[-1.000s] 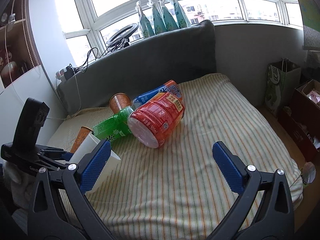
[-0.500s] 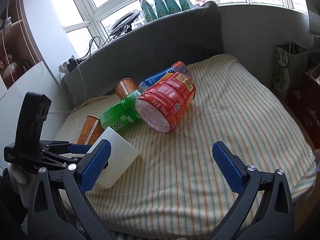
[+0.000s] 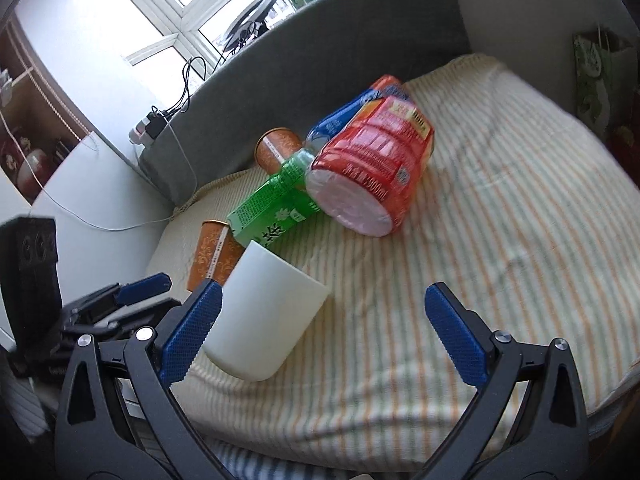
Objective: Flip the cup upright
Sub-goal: 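Lift the white cup with the left gripper and carry it toward the right gripper, then close the right gripper on the white cup while the left gripper releases it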
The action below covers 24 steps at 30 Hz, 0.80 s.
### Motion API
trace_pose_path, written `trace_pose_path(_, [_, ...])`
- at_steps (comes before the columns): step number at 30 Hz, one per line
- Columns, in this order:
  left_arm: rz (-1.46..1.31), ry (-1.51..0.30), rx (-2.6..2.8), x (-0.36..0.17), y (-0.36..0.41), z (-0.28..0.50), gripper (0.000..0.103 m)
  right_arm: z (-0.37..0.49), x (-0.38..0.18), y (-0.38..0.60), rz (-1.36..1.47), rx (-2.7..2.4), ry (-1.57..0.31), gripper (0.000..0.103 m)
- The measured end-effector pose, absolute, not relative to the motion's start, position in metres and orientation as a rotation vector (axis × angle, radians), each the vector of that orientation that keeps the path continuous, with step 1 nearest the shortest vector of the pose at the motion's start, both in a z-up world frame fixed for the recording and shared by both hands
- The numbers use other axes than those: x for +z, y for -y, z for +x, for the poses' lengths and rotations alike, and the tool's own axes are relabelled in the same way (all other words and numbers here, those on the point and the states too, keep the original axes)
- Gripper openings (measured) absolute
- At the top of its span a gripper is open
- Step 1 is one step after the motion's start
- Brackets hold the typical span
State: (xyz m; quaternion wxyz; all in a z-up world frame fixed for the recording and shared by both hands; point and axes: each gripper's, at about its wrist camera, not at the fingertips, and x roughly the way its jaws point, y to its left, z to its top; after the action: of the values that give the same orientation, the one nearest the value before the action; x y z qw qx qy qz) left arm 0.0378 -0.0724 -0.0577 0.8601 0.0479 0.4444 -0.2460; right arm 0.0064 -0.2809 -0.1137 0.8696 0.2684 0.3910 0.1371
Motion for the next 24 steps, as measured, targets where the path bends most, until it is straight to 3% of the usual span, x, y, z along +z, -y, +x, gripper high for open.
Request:
trace_pose_path(22, [-0.096, -0.949, -0.401, -0.087, -0.002, -0.006, 0.079, 0.057, -0.137, 0.246, 0.756, 0.380, -1.005, 0.103])
trace_pose_path(24, [-0.093, -0.946, -0.402, -0.088, -0.002, -0.008, 0.079, 0.060, -0.139, 0.244, 0.762, 0.386, -1.021, 0.099])
